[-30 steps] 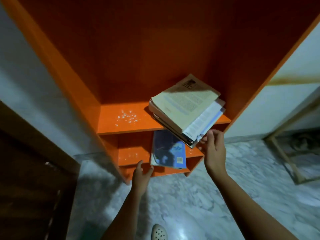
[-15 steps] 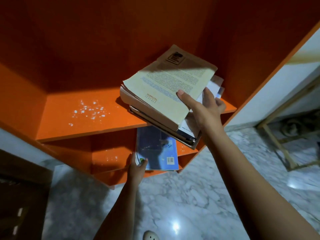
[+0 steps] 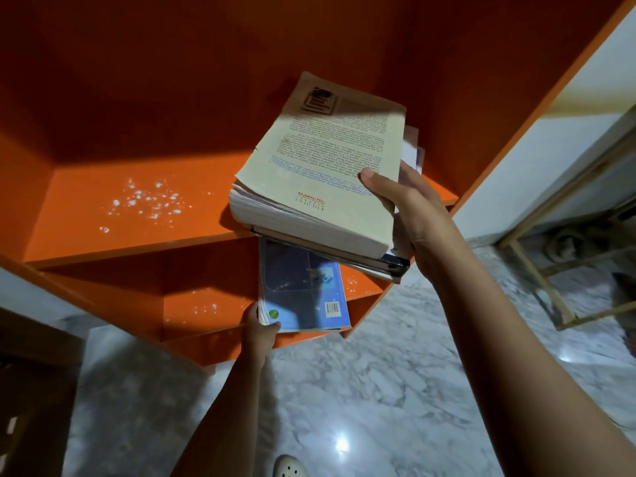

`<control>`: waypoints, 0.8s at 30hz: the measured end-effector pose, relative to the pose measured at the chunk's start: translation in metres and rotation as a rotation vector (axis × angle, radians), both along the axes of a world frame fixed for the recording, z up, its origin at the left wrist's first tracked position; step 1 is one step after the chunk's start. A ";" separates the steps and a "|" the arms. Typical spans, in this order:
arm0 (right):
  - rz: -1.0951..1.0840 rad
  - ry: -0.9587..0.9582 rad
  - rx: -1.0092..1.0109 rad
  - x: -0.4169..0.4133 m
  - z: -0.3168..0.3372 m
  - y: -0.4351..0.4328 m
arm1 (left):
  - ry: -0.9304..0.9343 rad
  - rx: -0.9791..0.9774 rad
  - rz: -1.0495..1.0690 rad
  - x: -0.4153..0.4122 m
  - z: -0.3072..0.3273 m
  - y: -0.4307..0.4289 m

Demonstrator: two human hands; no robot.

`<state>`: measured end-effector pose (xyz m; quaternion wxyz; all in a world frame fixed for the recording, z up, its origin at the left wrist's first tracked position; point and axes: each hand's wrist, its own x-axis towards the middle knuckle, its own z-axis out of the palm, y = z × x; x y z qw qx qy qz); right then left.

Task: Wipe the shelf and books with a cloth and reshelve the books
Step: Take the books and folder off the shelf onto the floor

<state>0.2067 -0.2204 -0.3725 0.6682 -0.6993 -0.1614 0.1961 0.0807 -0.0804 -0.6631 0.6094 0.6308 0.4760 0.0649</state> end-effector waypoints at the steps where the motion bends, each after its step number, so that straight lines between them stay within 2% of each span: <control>1: -0.001 0.012 0.032 -0.003 0.001 -0.002 | -0.002 0.002 -0.008 0.000 -0.002 0.000; 8: -0.127 0.036 0.130 -0.028 -0.005 -0.011 | -0.018 -0.053 -0.006 -0.009 0.001 -0.011; 12: -0.312 0.067 -0.034 -0.033 -0.004 -0.016 | -0.033 -0.041 -0.032 -0.013 0.003 -0.013; 15: -0.311 0.027 -0.217 -0.037 0.007 -0.021 | -0.049 -0.079 -0.048 -0.013 -0.002 -0.012; 18: -0.274 0.043 -0.288 -0.034 0.006 -0.023 | -0.057 -0.132 -0.035 -0.010 -0.011 -0.011; 22: -0.075 0.123 -0.155 -0.024 0.001 -0.024 | -0.103 -0.049 0.009 0.001 -0.013 -0.011; 24: -0.071 0.160 -0.034 -0.021 -0.002 -0.022 | -0.098 -0.044 0.037 0.005 -0.013 -0.011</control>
